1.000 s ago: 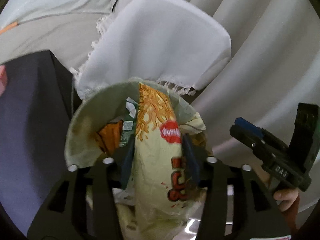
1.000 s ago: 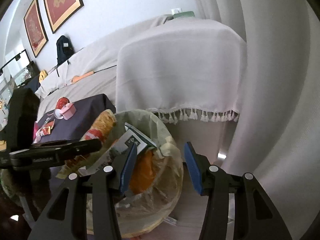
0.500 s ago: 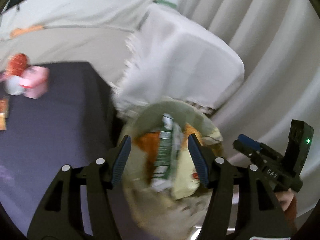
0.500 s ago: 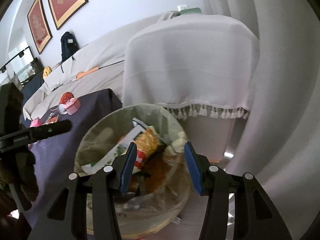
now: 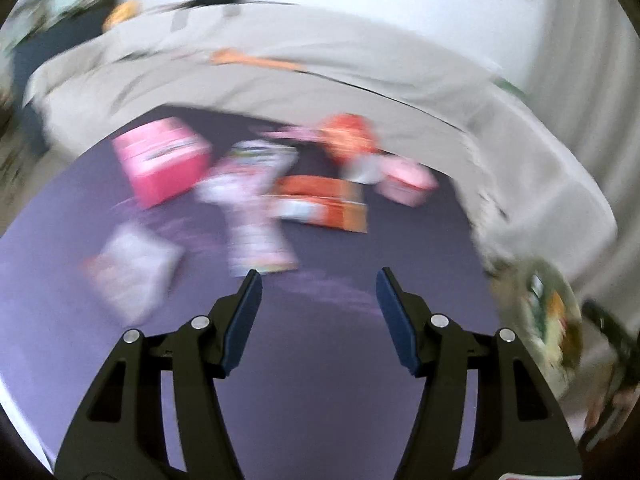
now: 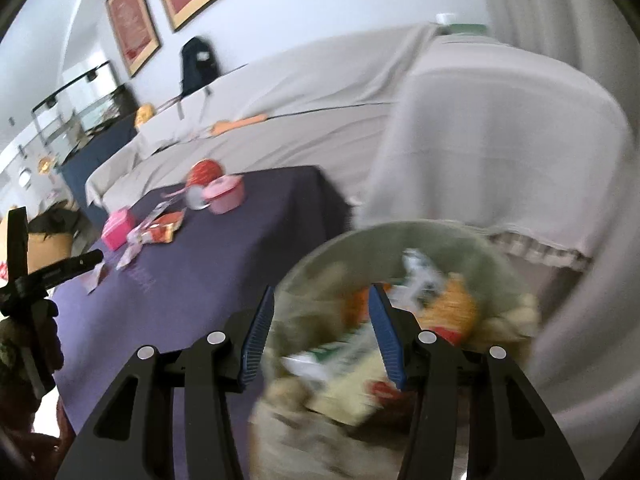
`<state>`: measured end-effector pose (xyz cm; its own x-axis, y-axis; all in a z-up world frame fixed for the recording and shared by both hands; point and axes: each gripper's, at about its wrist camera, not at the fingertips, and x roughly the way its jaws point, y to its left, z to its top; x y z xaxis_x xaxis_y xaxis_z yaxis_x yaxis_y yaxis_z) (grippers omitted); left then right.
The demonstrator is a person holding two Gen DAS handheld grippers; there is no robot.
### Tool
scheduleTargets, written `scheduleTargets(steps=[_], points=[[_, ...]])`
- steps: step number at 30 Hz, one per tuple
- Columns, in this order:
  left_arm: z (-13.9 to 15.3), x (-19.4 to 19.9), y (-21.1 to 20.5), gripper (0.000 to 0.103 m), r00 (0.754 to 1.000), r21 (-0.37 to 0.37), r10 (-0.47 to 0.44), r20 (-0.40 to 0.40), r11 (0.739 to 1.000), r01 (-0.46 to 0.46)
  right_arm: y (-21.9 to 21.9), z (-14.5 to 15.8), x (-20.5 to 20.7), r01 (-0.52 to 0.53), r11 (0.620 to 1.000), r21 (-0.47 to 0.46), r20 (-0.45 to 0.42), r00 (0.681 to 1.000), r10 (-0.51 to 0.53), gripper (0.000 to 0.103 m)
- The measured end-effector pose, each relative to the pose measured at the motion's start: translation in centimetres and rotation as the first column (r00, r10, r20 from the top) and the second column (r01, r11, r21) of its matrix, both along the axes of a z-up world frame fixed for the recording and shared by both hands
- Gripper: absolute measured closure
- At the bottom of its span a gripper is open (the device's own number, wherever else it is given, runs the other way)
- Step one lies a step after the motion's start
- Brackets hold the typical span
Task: Collect trash
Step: 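Move both grippers back over the table toward the remaining trash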
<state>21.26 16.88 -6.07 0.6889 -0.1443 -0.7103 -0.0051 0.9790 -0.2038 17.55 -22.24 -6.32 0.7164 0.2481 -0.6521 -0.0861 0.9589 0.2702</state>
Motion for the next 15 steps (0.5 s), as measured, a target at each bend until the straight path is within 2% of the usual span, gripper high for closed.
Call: scheduleTargets(steps=[4, 7, 12, 15], points=[[-0.7, -1.3, 7.5, 0.047, 0.985, -0.070, 0.168, -0.022, 0.983, -0.169, 4.6, -0.4, 1.7, -0.073, 0.997, -0.006, -0.024, 0.997, 0.073, 0.056], [-1.6, -1.7, 11.0, 0.047, 0.972, -0.088, 0.230, -0.045, 0.968, -0.233, 7.9, -0.9, 2.5, -0.131, 0.991, -0.015, -0.044, 0.990, 0.131, 0.056], [-3.8, -1.3, 13.2, 0.047, 0.965, -0.098, 0.231, -0.123, 0.965, -0.243, 12.7, -2.2, 4.1, -0.218, 0.975, -0.043, -0.094, 0.972, 0.214, 0.056], [-4.2, -0.9, 12.9, 0.047, 0.967, -0.105, 0.224, -0.120, 0.966, -0.237, 15.1, -3.1, 4.9, -0.255, 0.965, -0.051, -0.124, 0.961, 0.248, 0.056]])
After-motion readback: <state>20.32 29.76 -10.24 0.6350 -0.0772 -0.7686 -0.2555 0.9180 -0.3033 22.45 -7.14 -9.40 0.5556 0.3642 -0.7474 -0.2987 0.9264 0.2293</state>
